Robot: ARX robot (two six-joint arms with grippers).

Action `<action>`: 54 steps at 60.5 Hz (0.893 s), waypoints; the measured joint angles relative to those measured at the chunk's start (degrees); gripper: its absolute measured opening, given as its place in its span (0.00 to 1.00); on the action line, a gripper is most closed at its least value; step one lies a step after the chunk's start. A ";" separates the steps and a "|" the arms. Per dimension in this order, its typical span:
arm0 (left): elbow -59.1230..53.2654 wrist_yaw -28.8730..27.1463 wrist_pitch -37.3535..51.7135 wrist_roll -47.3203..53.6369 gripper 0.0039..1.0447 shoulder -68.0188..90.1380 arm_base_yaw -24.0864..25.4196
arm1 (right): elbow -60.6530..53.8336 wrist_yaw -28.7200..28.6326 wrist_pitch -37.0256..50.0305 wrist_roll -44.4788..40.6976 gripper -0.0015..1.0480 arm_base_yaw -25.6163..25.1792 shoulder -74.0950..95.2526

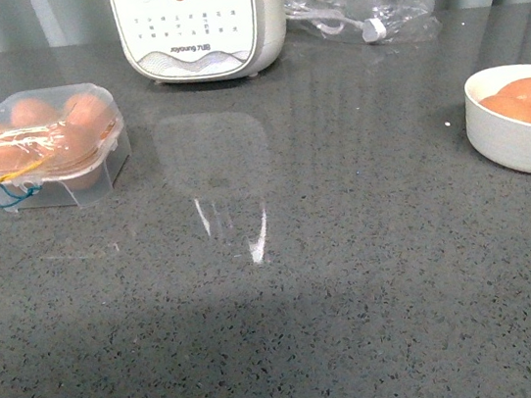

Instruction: Put egg into box

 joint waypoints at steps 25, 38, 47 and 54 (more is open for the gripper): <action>0.00 0.00 0.00 0.00 0.89 0.00 0.00 | 0.00 0.00 0.00 0.00 0.93 0.00 0.00; 0.00 0.00 0.00 0.00 0.94 0.00 0.00 | 0.00 0.00 0.00 0.00 0.93 0.00 0.00; 0.00 0.00 0.00 0.02 0.94 0.00 0.00 | 0.00 0.00 0.00 0.00 0.93 0.00 0.00; 0.00 0.00 0.00 0.02 0.94 0.00 0.00 | 0.00 0.00 0.00 0.00 0.93 0.00 0.00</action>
